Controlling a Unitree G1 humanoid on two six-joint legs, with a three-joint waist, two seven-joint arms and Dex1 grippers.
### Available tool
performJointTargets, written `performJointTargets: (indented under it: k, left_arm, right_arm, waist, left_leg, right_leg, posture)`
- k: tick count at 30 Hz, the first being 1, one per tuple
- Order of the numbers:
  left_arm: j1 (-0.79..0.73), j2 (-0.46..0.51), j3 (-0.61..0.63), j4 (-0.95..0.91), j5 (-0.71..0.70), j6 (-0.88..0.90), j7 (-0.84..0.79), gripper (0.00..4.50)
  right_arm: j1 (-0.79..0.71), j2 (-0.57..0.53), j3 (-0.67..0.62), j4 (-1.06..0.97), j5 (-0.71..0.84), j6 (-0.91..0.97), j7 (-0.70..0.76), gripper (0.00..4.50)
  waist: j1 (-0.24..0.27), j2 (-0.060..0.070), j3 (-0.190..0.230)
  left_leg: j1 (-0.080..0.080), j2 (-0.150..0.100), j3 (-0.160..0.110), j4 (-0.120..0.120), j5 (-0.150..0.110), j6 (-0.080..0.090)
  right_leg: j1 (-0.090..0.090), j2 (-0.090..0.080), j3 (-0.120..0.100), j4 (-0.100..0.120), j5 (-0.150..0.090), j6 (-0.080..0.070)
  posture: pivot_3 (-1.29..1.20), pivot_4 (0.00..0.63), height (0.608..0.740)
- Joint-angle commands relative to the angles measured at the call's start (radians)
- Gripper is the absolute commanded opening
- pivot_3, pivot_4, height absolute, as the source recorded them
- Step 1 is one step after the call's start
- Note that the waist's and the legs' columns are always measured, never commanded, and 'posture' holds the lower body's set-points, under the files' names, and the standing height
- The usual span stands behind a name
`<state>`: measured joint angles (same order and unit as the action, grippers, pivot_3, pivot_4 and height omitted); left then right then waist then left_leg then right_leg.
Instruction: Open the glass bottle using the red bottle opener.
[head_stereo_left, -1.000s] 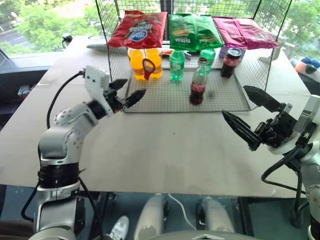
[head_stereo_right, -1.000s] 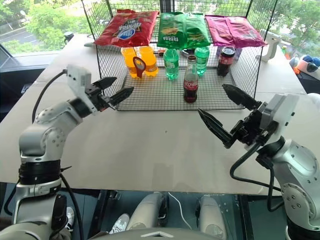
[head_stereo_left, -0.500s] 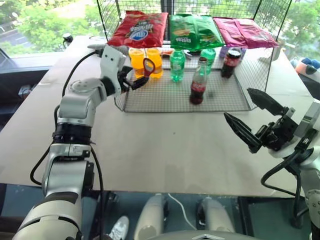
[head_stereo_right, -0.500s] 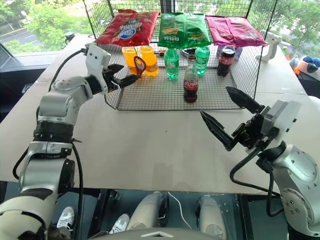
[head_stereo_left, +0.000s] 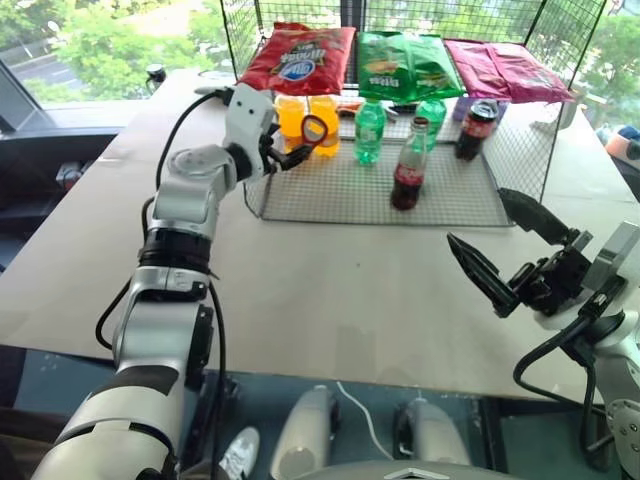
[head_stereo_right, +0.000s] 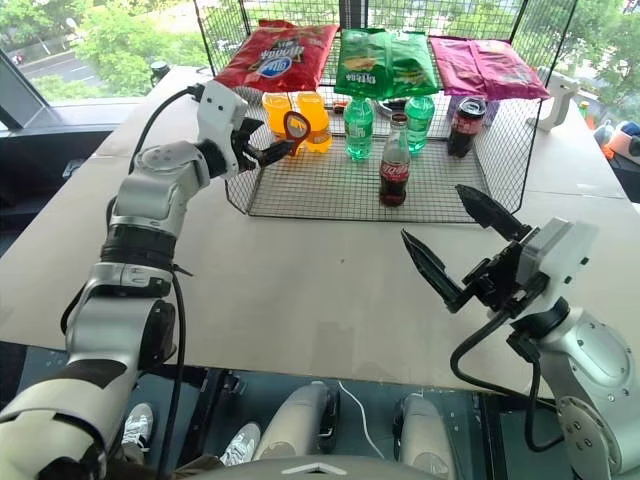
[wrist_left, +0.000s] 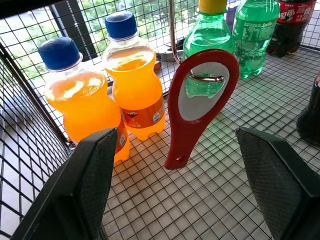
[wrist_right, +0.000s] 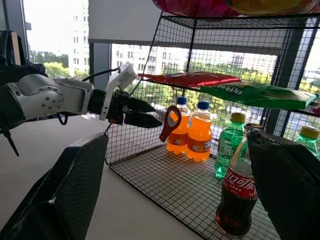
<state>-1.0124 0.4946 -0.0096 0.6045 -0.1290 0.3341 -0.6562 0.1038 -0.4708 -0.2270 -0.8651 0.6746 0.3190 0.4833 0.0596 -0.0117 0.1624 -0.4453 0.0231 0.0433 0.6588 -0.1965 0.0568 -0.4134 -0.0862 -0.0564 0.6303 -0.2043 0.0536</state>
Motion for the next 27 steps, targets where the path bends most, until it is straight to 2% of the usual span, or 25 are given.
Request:
performJointTargets:
  k: [1,5,12,17,27]
  left_arm:
    - [-0.032,-0.024,-0.009,0.030,0.020,-0.023,0.005,3.92]
    - [-0.037,-0.046,-0.003,0.031,0.011,-0.036,-0.024,3.92]
    - [0.005,-0.067,0.001,-0.109,-0.021,0.051,-0.077,3.92]
    - [0.048,-0.080,0.007,-0.235,-0.028,0.142,-0.040,3.92]
    - [0.049,-0.072,0.036,-0.229,-0.024,0.198,0.042,3.92]
  right_arm:
    - [0.000,0.001,0.001,-0.042,-0.005,-0.028,-0.013,4.50]
    - [-0.001,0.000,0.012,-0.042,-0.010,-0.030,-0.020,4.50]
    - [0.000,-0.004,0.014,-0.040,-0.014,-0.031,-0.023,4.50]
    - [-0.001,-0.003,0.017,-0.033,-0.016,-0.036,-0.022,4.50]
    - [-0.022,-0.003,0.024,-0.021,-0.021,-0.032,-0.025,4.50]
  waist:
    - [0.005,0.000,0.000]
    - [0.010,0.000,0.000]
    - [0.005,-0.001,0.000]
    - [-0.024,-0.001,0.001]
    - [-0.024,-0.001,0.001]
  left_leg:
    - [0.000,0.000,0.000,0.000,0.000,0.000]
    - [-0.001,0.000,-0.004,0.001,0.000,0.000]
    - [-0.006,-0.001,-0.009,0.006,-0.001,0.002]
    - [-0.007,-0.001,-0.006,0.006,-0.003,0.004]
    - [-0.005,0.000,-0.005,0.006,-0.003,0.004]
  right_leg:
    - [0.000,0.000,0.000,0.000,0.000,0.000]
    - [0.000,-0.001,-0.001,0.000,0.000,0.000]
    - [0.000,-0.001,-0.002,0.000,0.001,-0.002]
    - [-0.001,0.000,0.000,0.000,0.002,-0.003]
    - [-0.001,0.001,0.001,0.000,0.000,0.000]
  posture:
    - [0.00,0.150,0.740]
    - [0.00,0.150,0.740]
    - [0.00,0.150,0.740]
    - [0.00,0.150,0.740]
    - [0.00,0.150,0.740]
